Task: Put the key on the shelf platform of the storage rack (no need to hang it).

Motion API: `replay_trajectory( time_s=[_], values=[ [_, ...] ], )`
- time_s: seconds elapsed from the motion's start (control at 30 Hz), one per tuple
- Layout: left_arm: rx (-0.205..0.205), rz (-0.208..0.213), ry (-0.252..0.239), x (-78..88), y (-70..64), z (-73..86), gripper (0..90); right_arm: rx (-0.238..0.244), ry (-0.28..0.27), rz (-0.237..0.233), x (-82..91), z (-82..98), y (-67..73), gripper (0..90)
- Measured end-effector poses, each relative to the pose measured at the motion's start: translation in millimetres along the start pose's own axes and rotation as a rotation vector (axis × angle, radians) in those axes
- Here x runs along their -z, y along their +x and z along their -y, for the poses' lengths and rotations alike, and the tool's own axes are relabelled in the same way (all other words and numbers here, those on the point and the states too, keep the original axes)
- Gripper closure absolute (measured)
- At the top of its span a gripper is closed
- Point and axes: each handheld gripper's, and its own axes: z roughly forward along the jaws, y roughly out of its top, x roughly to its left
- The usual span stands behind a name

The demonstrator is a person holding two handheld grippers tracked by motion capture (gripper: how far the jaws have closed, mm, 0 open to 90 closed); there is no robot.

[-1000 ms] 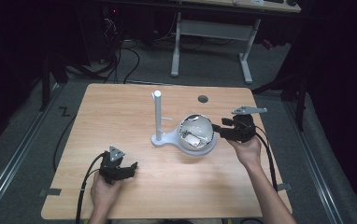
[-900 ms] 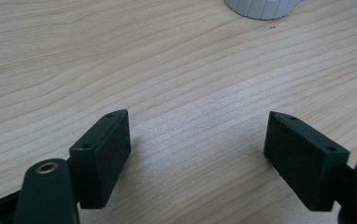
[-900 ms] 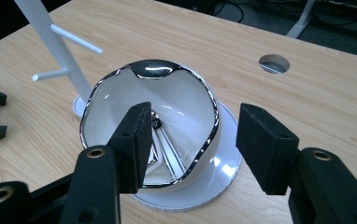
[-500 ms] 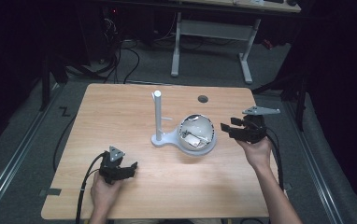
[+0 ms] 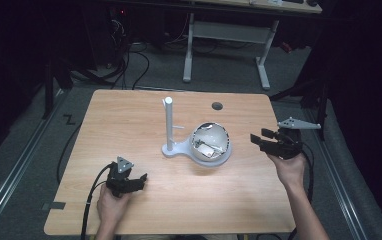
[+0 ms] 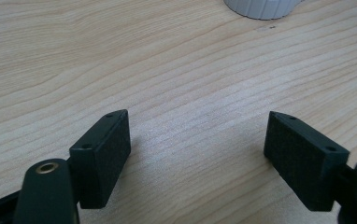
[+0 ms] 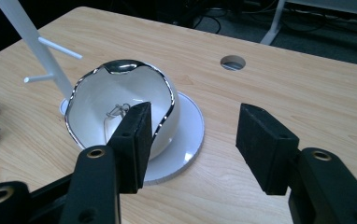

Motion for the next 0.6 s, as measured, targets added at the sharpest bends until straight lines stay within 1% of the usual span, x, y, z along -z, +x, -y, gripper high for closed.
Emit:
replay_trajectory(
  time_s=[0.07,0.3,0.53,0.57,0.6],
  values=[
    [0.0,-0.001,0.0,0.0,-0.1,0.0,23.3,-0.017,-0.013,0.0,3.8,3.2,-3.1,46.2],
    [-0.001,-0.002,0.001,0.0,-0.2,0.0,23.4,-0.063,-0.017,0.008,10.0,18.2,-14.1,46.2],
    [-0.002,-0.002,0.002,0.0,-0.3,-0.1,23.4,-0.083,-0.034,0.015,19.2,27.8,-18.9,46.2],
    [-0.003,-0.002,0.002,0.0,-0.3,-0.1,23.5,-0.081,-0.04,0.014,20.2,29.2,-19.5,46.2],
    [-0.003,-0.003,0.002,0.1,-0.4,-0.1,23.5,-0.089,-0.041,0.007,21.3,30.6,-19.9,46.2]
  ],
)
